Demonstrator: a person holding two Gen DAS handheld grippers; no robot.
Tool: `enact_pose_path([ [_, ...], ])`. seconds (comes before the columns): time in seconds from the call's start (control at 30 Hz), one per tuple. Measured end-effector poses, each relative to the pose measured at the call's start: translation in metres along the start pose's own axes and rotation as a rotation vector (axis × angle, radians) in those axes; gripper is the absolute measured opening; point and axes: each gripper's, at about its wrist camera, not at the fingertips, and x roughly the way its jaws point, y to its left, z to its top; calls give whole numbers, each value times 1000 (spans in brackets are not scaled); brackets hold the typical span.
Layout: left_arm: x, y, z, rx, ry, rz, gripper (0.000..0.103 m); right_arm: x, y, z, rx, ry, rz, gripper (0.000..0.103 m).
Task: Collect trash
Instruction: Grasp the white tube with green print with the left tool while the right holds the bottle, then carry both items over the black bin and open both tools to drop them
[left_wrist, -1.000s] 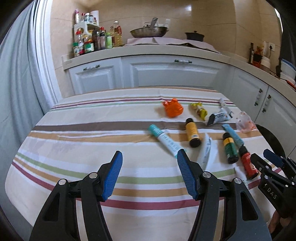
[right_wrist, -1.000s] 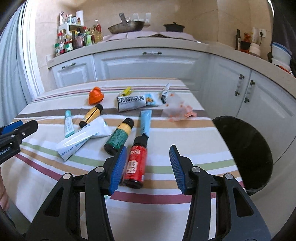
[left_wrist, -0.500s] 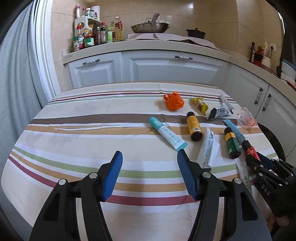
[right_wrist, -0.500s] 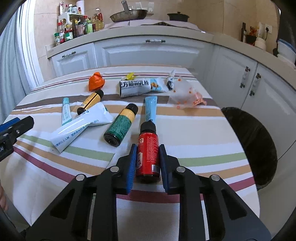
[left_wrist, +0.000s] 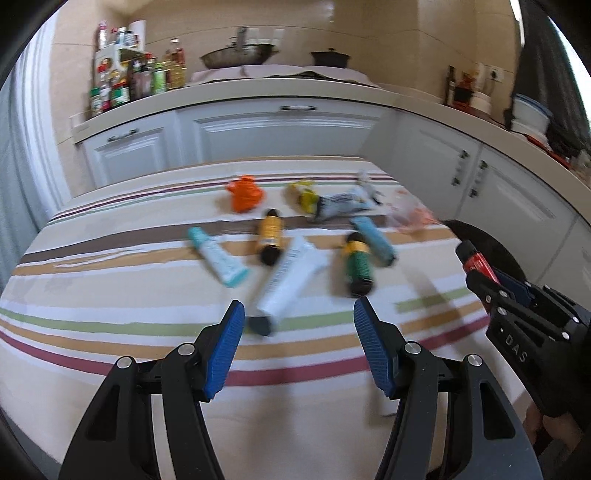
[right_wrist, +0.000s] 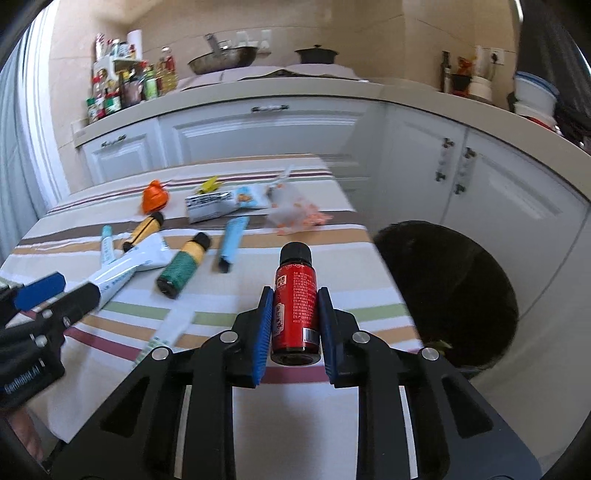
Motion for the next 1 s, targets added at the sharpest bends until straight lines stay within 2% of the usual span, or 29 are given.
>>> enact_pose_path([
  [0.23, 6, -32, -13, 47, 15, -24, 60, -13, -33, -12, 55, -20, -33, 23],
  [0.4, 14, -46, -24, 90, 33, -15, 59, -18, -50, -18, 87, -23, -51, 23],
  [0.53, 23, -50, -29, 106, 67, -19, 41, -20, -57, -23, 101, -25, -61, 23],
  [0.57, 22, -50, -30, 111, 58, -16, 40, -20, -58, -24, 102, -25, -62, 23],
  [0.7, 19, -54, -33, 137, 45, -14, 18, -21, -59, -24, 104, -27, -65, 23],
  [0.87, 16, -53, -31, 126, 37, -31, 17, -22, -59, -22, 96, -34, -69, 23],
  [1.0, 0, -59, -19, 124, -17, -66, 17, -28, -62, -15, 95, -55, -83, 23],
])
